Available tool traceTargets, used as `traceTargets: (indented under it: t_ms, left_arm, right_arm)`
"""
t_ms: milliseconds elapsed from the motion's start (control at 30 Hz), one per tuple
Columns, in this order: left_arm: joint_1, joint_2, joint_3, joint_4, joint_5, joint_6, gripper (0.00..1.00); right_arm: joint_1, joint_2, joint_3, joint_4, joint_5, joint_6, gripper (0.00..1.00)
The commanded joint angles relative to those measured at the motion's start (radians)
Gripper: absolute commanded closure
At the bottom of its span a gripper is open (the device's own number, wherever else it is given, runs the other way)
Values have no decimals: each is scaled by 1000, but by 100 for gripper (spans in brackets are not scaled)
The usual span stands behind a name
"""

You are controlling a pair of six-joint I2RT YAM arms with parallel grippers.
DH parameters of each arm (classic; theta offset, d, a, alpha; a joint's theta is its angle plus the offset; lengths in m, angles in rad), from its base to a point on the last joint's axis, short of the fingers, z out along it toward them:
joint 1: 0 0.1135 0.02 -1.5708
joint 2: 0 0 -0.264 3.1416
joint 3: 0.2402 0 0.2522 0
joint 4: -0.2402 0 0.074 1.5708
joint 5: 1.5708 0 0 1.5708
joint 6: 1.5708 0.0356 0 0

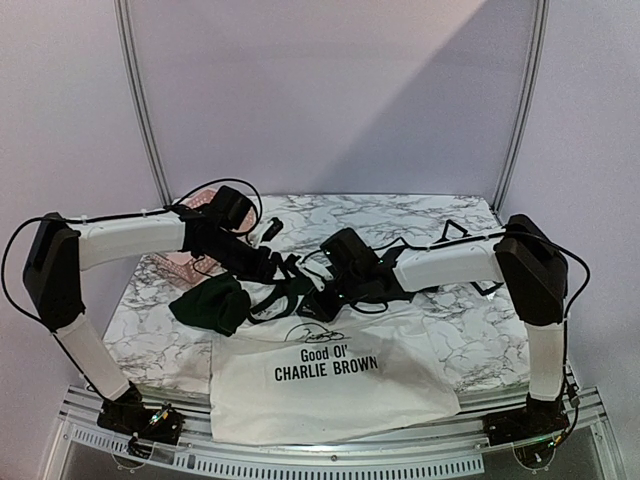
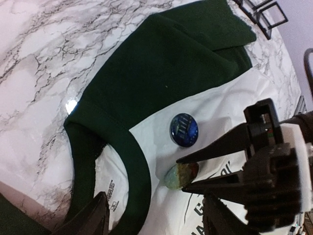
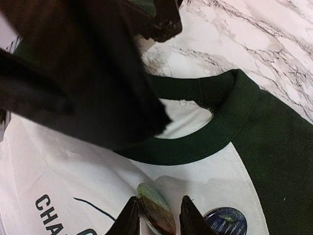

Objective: Remove the brooch from the garment
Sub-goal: Pick up the brooch from the crumpled clothing.

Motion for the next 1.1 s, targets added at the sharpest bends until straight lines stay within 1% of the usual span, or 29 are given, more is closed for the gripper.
traceTargets:
  t_ms: [0,67,133,200,367,500,833,1067]
  left_arm:
    - [4,-41,-10,25,18,0,35]
    - [5,-42,-10,25,19,-1,35]
    - [7,-45,-11,27,21,-1,35]
    - [8,-50,-13,28,23,-2,34]
    - [17,-62,-20,35,48,0,34]
    - [18,-48,-24,40,100,-1,34]
    - [17,9,-36,68,209,-28,32]
    - [5,51,-44,80,248,-40,32]
  right_arm:
    - [10,35,23,-40,22,-32,73]
    - [11,38,22,-39,35,-32,76]
    - [12,40,18,-26,40,-32,84]
    - [13,35,6,2,40,-22,88]
    - [13,-17,-61,120,18,44,94]
    - [13,-62,-143,249,22,100,99]
    - [13,-204,-394,598,46,276,100]
    - [13,-224,-466,731,54,352,100]
